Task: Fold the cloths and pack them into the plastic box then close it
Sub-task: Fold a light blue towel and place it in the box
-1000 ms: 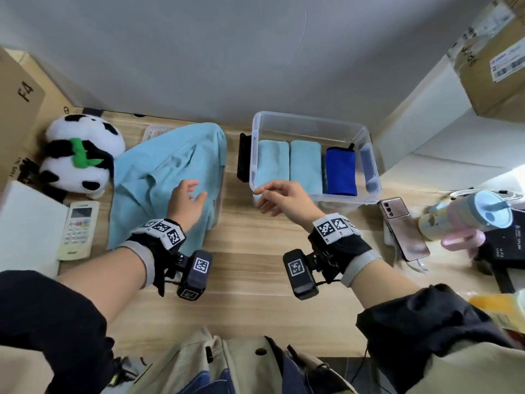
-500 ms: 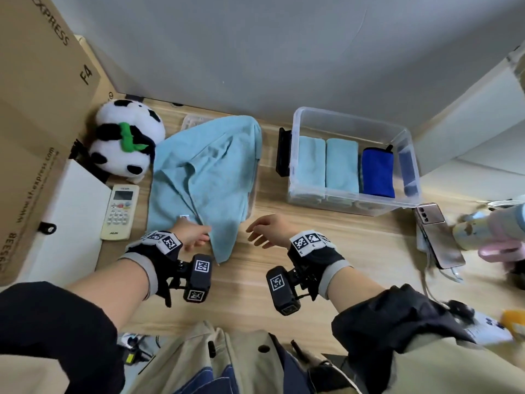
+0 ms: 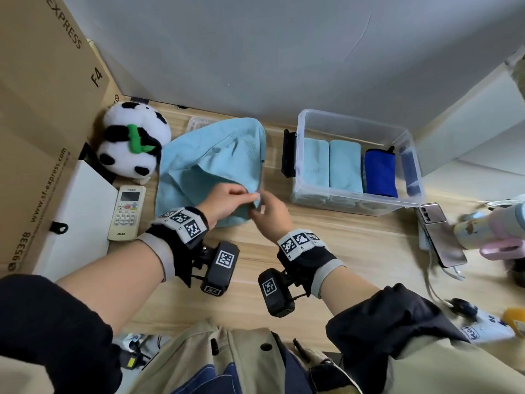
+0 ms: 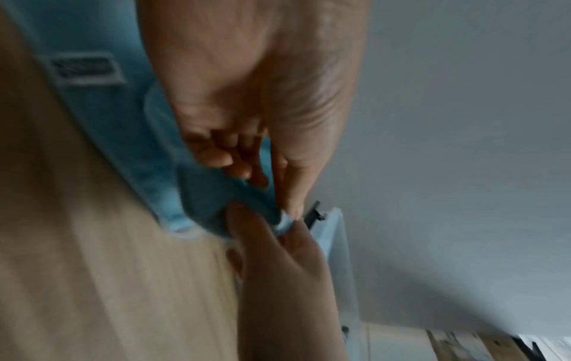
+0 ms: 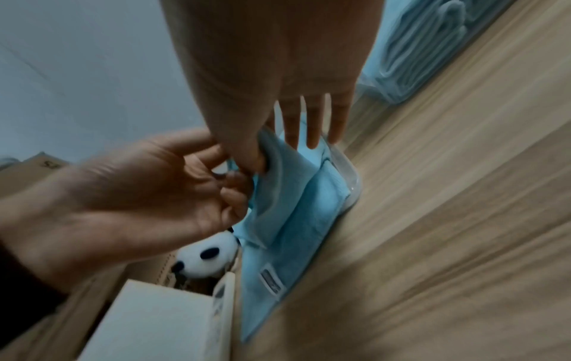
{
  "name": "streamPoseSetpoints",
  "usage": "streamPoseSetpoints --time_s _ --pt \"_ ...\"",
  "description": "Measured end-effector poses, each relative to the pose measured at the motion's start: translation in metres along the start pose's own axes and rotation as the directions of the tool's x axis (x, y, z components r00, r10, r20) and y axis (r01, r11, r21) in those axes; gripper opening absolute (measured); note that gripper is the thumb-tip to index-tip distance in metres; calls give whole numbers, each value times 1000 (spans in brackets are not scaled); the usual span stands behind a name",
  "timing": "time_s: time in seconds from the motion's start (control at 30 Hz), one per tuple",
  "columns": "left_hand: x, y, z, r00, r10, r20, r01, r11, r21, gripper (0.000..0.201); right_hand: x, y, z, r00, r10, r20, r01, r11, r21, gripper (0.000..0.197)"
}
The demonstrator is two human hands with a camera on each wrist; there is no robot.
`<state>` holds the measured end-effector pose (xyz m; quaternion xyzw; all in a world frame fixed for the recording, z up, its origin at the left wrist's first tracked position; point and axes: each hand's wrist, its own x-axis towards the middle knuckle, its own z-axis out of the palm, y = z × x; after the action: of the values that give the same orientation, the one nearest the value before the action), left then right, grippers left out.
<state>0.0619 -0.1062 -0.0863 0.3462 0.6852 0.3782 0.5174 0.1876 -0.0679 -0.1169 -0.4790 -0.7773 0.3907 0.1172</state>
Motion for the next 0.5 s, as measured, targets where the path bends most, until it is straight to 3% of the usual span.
streamPoseSetpoints --time_s 0.1,0.2,0.3,0.37,0.43,0.5 --pt "-1 23 5 976 148 -158 -160 985 -66 8 7 -8 -27 983 85 -160 -48 974 219 25" --pt "1 30 1 937 241 -253 -240 970 36 28 8 -20 -66 964 183 -193 -53 845 532 24" --pt "3 32 -2 923 327 -204 -271 926 261 51 2 -32 -102 960 238 -147 -33 618 785 22" --pt "5 32 4 937 324 -132 -256 891 375 37 -4 -33 -121 967 200 -159 9 595 804 14" --pt "5 32 14 956 283 -76 -226 878 421 16 -13 -31 -133 969 169 -182 37 628 777 14" --pt "3 27 27 972 231 -48 -195 901 387 23 -26 -25 -143 958 173 -229 62 654 754 10"
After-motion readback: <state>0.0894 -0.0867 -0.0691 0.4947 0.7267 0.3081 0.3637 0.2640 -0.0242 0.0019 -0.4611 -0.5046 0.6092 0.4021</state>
